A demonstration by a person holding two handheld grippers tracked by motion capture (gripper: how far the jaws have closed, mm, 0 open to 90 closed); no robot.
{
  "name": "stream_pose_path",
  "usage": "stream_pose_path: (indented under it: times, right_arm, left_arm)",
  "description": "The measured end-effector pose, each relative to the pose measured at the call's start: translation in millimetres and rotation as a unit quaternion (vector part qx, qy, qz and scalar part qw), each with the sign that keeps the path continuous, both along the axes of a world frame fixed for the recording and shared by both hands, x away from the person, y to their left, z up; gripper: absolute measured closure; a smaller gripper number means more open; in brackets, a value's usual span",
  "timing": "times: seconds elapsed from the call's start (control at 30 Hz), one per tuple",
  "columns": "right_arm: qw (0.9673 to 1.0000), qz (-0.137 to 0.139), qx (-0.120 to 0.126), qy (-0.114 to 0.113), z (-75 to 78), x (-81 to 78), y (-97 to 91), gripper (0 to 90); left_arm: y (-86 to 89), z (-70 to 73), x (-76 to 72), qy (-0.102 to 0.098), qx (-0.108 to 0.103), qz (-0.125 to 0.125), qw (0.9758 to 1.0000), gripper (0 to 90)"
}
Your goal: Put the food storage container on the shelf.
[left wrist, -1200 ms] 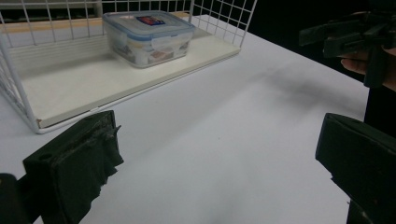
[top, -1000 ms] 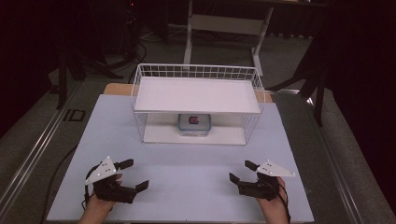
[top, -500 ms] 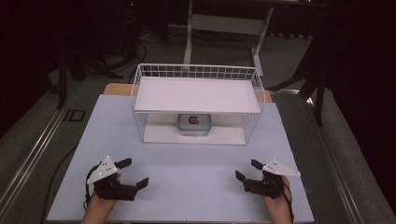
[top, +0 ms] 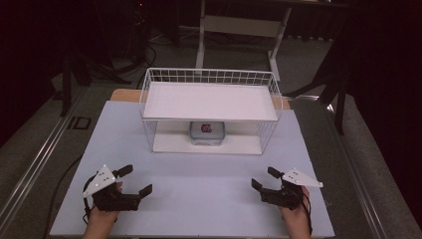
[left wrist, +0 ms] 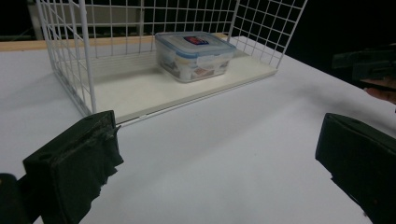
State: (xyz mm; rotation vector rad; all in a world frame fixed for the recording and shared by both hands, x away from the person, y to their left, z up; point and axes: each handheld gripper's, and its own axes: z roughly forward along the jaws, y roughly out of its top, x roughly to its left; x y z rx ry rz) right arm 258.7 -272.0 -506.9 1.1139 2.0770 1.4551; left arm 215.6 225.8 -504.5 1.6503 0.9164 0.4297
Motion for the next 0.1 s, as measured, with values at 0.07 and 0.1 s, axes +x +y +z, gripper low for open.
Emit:
stream_pose_path:
  times: [0.07,0.1]
  right_arm:
    - [1.0000,0.002,0.001,-0.005,0.8,0.3,1.6,17.8]
    - [1.0000,0.000,-0.004,-0.008,1.4,0.2,3.1,17.7]
  left_arm:
    - [-0.3,-0.2,-0.7,-0.001,-0.001,0.000,1.0000,0.6]
    - [-0.3,-0.1,-0.7,0.000,-0.001,-0.001,1.0000,0.6]
